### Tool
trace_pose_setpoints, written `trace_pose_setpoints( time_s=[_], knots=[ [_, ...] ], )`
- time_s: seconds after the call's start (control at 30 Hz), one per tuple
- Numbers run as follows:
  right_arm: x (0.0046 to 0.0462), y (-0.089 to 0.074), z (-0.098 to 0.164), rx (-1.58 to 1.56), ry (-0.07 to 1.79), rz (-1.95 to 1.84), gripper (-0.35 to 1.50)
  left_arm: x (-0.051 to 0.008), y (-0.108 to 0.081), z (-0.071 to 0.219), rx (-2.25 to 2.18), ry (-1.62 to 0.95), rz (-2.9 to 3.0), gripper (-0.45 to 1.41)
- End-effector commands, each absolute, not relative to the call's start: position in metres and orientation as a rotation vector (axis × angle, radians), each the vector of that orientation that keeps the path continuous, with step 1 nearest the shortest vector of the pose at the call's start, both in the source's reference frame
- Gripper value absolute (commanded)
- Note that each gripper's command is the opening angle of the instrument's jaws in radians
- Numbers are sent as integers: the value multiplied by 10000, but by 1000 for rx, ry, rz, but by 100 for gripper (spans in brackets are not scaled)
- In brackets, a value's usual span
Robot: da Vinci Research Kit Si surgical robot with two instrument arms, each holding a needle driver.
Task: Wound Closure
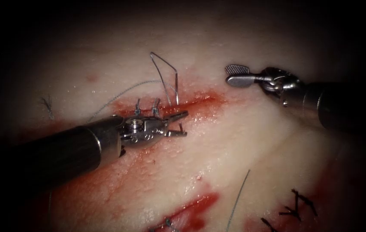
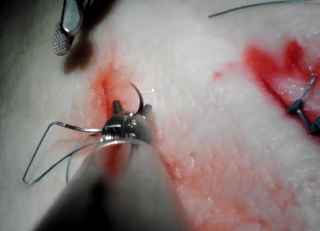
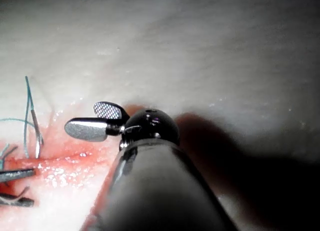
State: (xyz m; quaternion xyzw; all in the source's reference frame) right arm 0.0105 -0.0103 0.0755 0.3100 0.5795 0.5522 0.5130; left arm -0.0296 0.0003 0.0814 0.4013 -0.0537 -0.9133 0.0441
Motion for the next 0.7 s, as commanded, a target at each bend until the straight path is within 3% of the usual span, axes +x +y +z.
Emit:
trace_pose_setpoints(
  time_s=[0.03,0.13,0.37,0.47,0.5,0.53,0.57,0.6,0.7],
  knots=[
    [117,-99,760,745,1398,1325,115,-303,9,819,1239,-181,-2789,26],
    [117,-100,761,747,1399,1322,111,-305,7,818,1283,-163,-2772,-45],
    [117,-100,761,748,1399,1321,118,-299,-5,814,1490,61,-2841,-45],
    [116,-102,760,736,1402,1305,106,-295,-9,810,1611,248,-2881,-45],
    [116,-103,760,728,1412,1258,51,-295,-11,807,1698,386,-2891,-45],
    [116,-103,760,728,1412,1258,51,-295,-11,807,1698,386,-2891,-45],
    [116,-104,760,697,1430,1177,2,-295,-12,803,1795,469,-2889,-45],
    [116,-106,761,663,1441,1144,-18,-295,-12,800,1846,522,-2880,-45],
    [116,-108,762,526,1445,1017,-33,-296,-12,791,1953,670,-2868,-45]
  ],
)
